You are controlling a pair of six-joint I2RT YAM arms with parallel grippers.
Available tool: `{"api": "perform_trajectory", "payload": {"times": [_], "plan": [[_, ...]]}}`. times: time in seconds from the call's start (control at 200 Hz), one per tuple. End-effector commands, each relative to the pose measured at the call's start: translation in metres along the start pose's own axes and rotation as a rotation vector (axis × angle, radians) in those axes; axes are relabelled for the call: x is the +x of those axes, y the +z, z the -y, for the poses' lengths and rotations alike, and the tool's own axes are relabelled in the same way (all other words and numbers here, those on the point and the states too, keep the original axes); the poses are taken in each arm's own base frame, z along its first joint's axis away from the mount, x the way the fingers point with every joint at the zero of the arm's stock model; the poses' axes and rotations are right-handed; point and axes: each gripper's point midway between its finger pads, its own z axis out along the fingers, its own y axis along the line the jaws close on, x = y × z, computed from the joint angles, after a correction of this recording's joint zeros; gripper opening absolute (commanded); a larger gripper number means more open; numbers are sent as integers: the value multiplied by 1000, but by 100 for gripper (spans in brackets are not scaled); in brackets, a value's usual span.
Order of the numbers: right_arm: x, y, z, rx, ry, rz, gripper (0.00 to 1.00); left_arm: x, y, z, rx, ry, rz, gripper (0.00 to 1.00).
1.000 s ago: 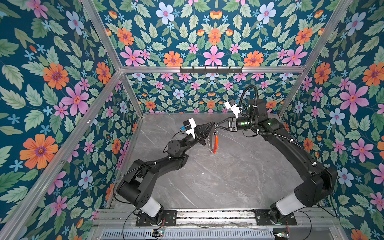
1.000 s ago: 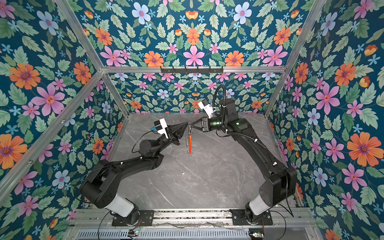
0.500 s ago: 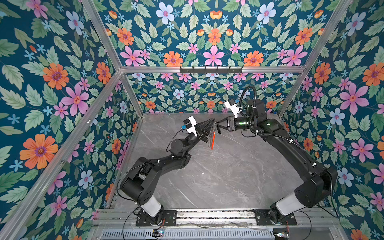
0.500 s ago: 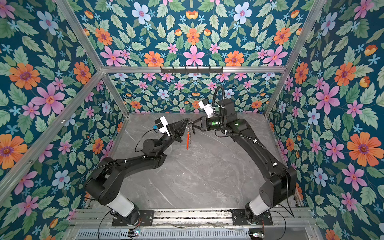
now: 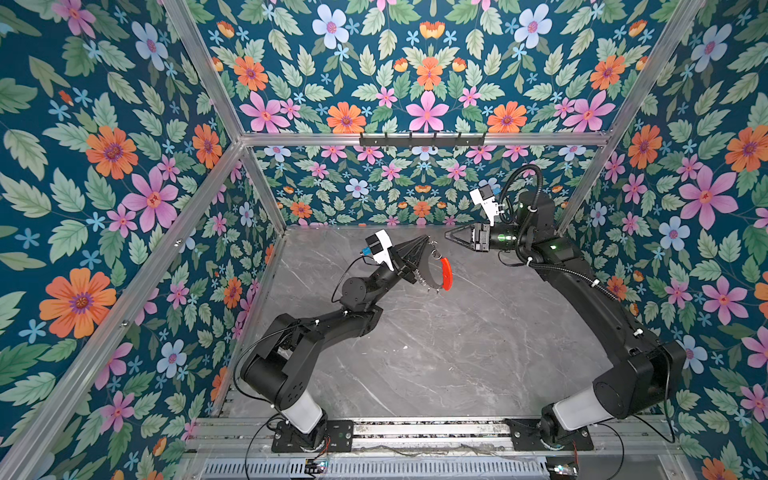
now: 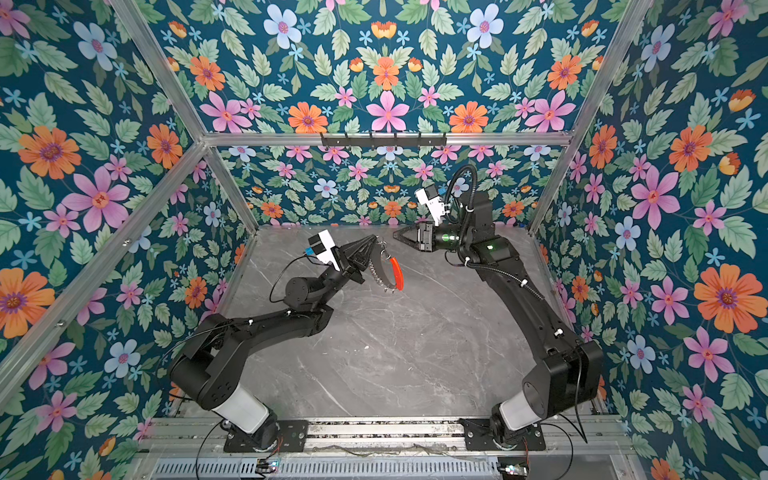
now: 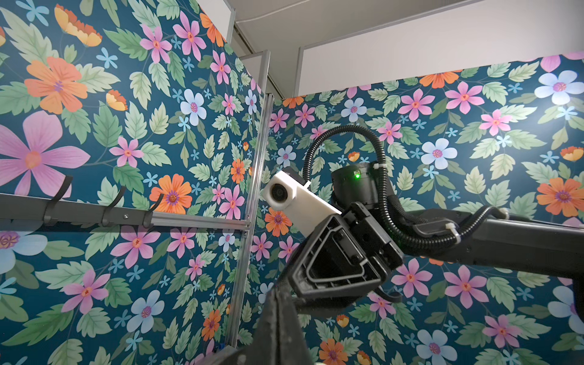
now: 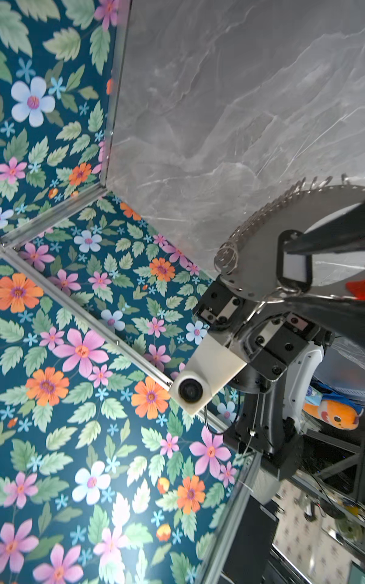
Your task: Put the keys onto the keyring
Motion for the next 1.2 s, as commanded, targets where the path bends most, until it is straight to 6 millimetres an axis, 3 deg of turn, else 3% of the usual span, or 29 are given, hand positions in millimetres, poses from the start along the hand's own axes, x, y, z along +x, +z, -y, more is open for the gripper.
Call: {"api": "perform_trajectory", "payload": {"times": [0.0,0.686,1.036,1.196], "plan": [[-6,3,-24,-122,-55,4,28,-21,3,8,36,-18,79,0],[-2,25,-27,-148,-71,-11,17,-27,11,8,54,-88,97,0],[1,28,-25,-137,-72,-12,0,-28,12,7,50,-93,103,0],[-1,27,-28,-131,-83,-8,0,-22,11,4,40,-90,92,0]]}}
